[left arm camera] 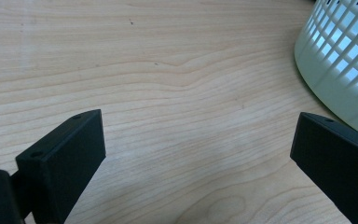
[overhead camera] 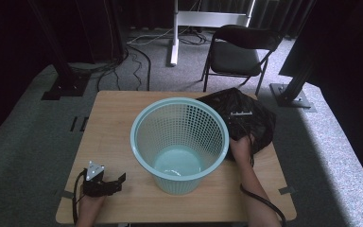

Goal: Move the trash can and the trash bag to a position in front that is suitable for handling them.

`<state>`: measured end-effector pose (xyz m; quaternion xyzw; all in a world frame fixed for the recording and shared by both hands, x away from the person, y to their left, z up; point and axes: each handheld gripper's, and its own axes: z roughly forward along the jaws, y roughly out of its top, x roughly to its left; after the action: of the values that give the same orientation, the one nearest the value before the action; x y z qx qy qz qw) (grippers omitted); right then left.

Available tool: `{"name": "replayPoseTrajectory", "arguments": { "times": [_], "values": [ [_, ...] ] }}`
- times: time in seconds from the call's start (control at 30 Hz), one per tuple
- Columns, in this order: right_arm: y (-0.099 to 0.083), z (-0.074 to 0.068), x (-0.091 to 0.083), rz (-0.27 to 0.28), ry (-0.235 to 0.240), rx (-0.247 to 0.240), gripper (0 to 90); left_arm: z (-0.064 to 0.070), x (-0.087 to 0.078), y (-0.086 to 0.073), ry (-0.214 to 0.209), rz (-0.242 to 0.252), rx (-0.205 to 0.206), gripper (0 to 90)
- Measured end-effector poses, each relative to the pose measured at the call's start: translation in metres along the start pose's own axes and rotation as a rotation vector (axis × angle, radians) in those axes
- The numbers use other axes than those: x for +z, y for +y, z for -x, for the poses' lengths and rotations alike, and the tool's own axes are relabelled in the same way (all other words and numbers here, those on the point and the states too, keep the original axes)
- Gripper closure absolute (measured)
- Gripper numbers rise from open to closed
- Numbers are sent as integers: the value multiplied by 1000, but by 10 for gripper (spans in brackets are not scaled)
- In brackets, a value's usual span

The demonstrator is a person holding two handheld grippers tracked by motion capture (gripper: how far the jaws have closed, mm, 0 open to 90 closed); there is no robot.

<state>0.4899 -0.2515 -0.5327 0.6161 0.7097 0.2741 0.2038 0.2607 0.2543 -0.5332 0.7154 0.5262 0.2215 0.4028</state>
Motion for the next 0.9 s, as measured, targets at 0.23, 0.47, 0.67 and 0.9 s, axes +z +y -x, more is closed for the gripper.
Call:
{"name": "replayPoseTrajectory", "arguments": {
  "times": [0.23,0.47,0.67,0.9],
  "values": [
    [-23,6,-6,62,41,-20,130,-2,-1,-3,-21,-5,-25,31],
    [-55,16,-29,97,59,-45,134,0,-5,-3,-35,7,-26,31],
    [-82,30,-54,79,74,-63,134,3,-6,-2,-34,5,-13,31],
    [-120,37,-85,88,115,-101,134,4,-5,-5,-40,-4,-3,31]
  ]
}}
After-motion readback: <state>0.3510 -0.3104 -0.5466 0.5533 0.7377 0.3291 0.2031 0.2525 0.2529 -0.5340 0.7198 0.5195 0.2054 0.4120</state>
